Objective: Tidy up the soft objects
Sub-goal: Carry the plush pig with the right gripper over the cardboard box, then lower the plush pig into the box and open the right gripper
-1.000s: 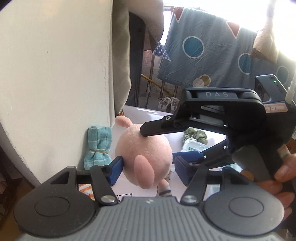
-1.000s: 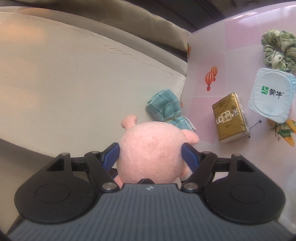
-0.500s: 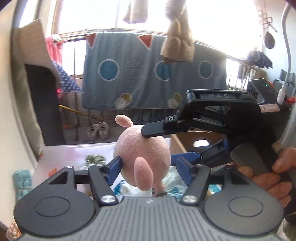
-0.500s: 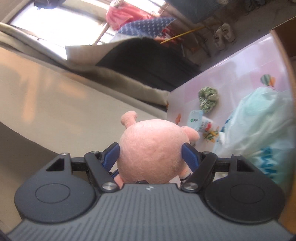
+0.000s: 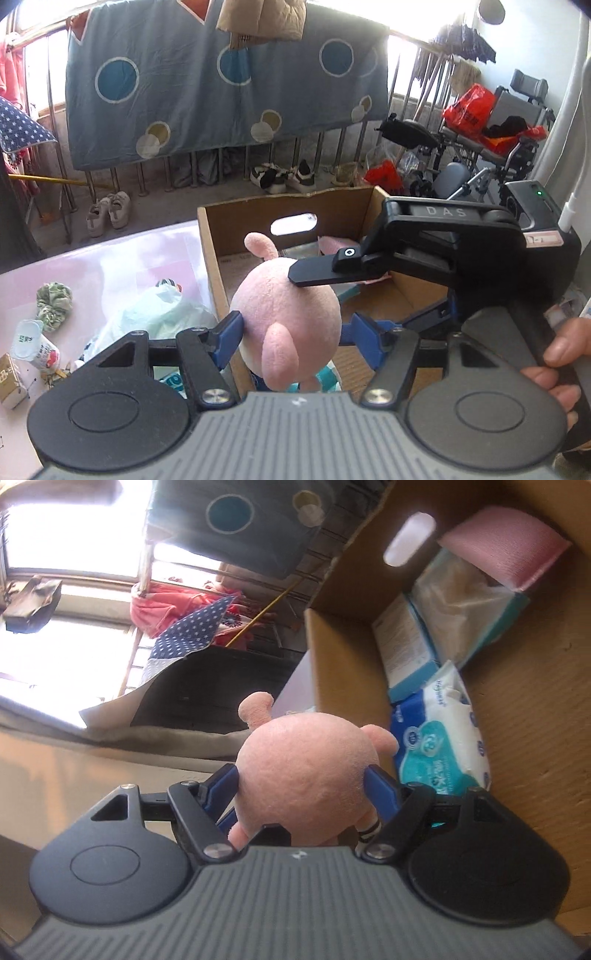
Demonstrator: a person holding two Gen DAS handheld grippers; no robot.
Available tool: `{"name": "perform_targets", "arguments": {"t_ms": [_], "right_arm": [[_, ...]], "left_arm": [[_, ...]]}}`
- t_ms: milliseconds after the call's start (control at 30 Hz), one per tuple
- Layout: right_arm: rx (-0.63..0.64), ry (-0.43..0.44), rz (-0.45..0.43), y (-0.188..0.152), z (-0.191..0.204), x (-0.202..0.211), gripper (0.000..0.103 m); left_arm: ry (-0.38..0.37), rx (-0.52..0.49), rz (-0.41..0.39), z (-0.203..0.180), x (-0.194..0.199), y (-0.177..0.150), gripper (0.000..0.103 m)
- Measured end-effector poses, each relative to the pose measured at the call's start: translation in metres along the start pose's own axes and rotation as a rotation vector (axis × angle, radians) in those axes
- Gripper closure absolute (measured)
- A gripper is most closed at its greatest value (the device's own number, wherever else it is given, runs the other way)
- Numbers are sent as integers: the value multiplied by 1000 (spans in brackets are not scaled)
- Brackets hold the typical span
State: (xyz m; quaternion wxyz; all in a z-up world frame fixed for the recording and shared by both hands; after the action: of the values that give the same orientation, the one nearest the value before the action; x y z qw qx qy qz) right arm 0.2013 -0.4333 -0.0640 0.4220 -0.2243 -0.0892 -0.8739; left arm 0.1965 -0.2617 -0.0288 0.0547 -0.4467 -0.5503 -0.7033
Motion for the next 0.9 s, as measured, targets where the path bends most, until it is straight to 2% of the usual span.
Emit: {"name": "perform_targets", "arguments": {"t_ms": [167, 300, 433, 667, 900], "right_arm": [[-68, -81, 16, 16, -38, -31, 27], [-67, -100, 1, 23, -41, -37, 27], [-25, -130, -54, 28, -37, -23, 27], [24, -199, -183, 37, -35, 20, 26], [39, -221, -245, 36, -40, 52, 25]], "left_arm": [[42, -52, 79, -14, -32, -11, 37], [44, -68, 74, -19, -39, -9, 37], [-13, -34, 60, -23, -41, -1, 36], [-148, -23, -18, -51, -30, 17, 27], [-176, -46, -77, -61, -12, 20, 22]]}}
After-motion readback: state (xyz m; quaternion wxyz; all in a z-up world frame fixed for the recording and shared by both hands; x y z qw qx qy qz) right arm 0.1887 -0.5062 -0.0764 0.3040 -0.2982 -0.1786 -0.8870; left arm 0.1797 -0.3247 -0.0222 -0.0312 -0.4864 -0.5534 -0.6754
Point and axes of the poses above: each gripper's, at about its wrist camera, not at the fingertips, and x roughly against the way its jaws point, z to its left, y to its top, the point moved 6 cm from there along -x, roughly the way its jaws point, and after that the axes turned 8 degrees about -x, right-handed, at the moved point
